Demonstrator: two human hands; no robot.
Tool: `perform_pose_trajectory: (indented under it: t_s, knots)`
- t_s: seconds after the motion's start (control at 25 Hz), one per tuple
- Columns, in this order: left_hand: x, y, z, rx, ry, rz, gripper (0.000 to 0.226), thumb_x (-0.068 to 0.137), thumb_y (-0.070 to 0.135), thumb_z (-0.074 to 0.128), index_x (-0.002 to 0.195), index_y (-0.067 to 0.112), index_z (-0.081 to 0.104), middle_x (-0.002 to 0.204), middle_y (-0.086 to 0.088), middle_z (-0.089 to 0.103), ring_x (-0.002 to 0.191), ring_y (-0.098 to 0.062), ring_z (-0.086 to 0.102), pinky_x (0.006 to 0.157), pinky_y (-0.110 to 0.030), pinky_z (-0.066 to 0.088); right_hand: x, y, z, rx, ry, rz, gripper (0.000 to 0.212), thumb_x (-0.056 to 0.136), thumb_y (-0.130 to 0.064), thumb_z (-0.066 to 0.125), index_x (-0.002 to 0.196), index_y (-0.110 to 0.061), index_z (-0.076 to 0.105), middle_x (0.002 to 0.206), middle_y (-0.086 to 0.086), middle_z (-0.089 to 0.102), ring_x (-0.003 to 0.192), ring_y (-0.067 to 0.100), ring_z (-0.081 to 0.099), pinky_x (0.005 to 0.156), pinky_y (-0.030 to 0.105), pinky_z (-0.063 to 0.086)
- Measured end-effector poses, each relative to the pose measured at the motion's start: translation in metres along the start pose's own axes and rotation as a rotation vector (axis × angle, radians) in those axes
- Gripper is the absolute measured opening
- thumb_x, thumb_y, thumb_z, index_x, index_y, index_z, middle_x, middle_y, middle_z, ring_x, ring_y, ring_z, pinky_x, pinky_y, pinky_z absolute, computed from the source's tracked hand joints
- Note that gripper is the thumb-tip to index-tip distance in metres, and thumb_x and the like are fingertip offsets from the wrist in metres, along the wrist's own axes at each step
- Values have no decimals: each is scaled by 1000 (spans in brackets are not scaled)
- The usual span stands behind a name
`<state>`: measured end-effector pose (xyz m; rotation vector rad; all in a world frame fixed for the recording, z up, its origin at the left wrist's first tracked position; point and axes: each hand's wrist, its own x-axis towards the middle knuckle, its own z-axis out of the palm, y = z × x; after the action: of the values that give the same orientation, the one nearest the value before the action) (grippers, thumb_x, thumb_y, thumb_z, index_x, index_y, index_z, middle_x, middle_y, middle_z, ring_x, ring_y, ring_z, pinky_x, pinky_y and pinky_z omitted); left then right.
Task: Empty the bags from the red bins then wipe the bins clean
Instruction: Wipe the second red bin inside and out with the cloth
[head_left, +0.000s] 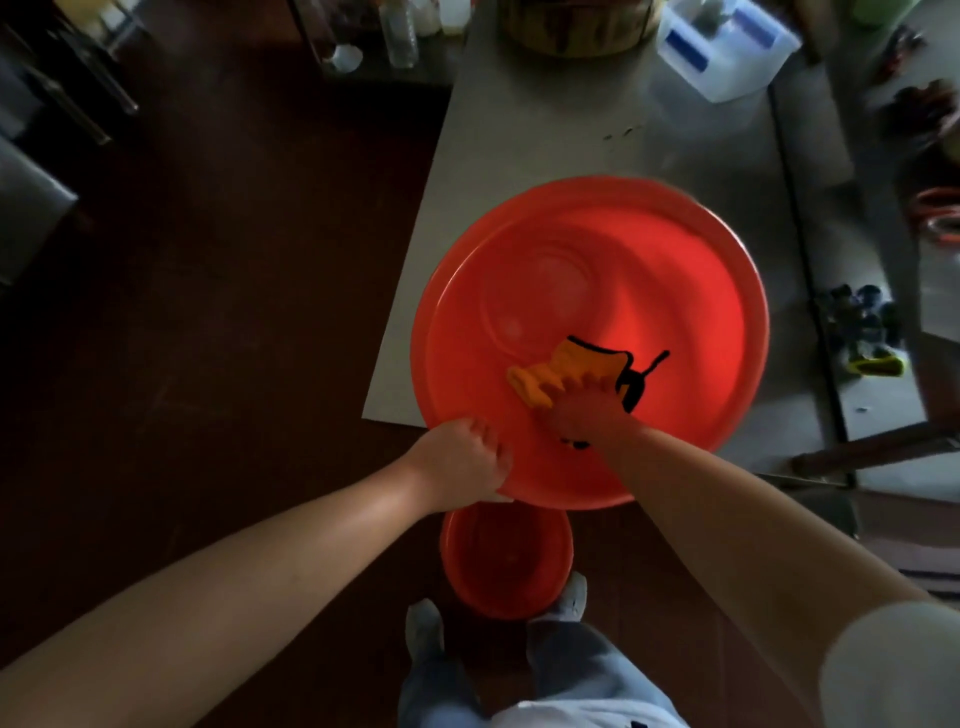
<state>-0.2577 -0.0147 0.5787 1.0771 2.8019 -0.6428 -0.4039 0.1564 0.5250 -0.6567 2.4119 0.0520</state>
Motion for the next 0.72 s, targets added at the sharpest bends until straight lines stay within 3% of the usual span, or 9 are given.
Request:
perform_pose_trajectory:
  t_s: [0.12,0.24,0.4,0.52,0.64,0.72]
  knots:
    - [0,-5,-7,8,0,14,44,92,45,37,84,18,71,74,-5,71,65,-25,67,66,-30,51,-22,-8,6,-93,-13,56,79,84,-70,4,157,-43,20,164,5,27,147,41,24,116,63,12]
    - [-3,-9,-14,-31,-39,8,55,88,49,27,74,20,71,63,-1,68,55,-21,65,60,-26,47,-57,-23,-3,-123,-26,115,61,99,-58,20,154,-33,31,157,10,38,142,39,33,114,58,18]
    - [-9,-16,-18,57,-74,15,34,82,42,52,66,20,72,57,2,67,50,-18,65,59,-25,47,-102,-42,-11,-114,-14,170,63,99,-60,20,151,-29,37,157,11,38,143,37,35,115,56,20]
    - [-15,-20,-26,94,-98,25,22,82,35,61,75,19,75,64,2,70,59,-18,69,62,-26,47,-122,-45,4,-72,-5,193,70,95,-70,22,151,-31,36,154,9,40,141,37,36,115,57,22]
    - [-18,-22,-37,56,-122,88,42,99,47,43,97,16,71,91,-4,75,84,-26,73,76,-33,49,-136,-53,7,-50,10,214,71,94,-73,21,153,-35,31,155,8,37,141,39,33,115,57,22]
    - [-17,-27,-35,50,-96,91,56,99,62,37,103,15,69,98,-7,74,91,-30,72,81,-35,48,-139,-61,1,-54,61,213,70,93,-74,21,151,-38,35,154,8,37,139,40,32,113,57,23]
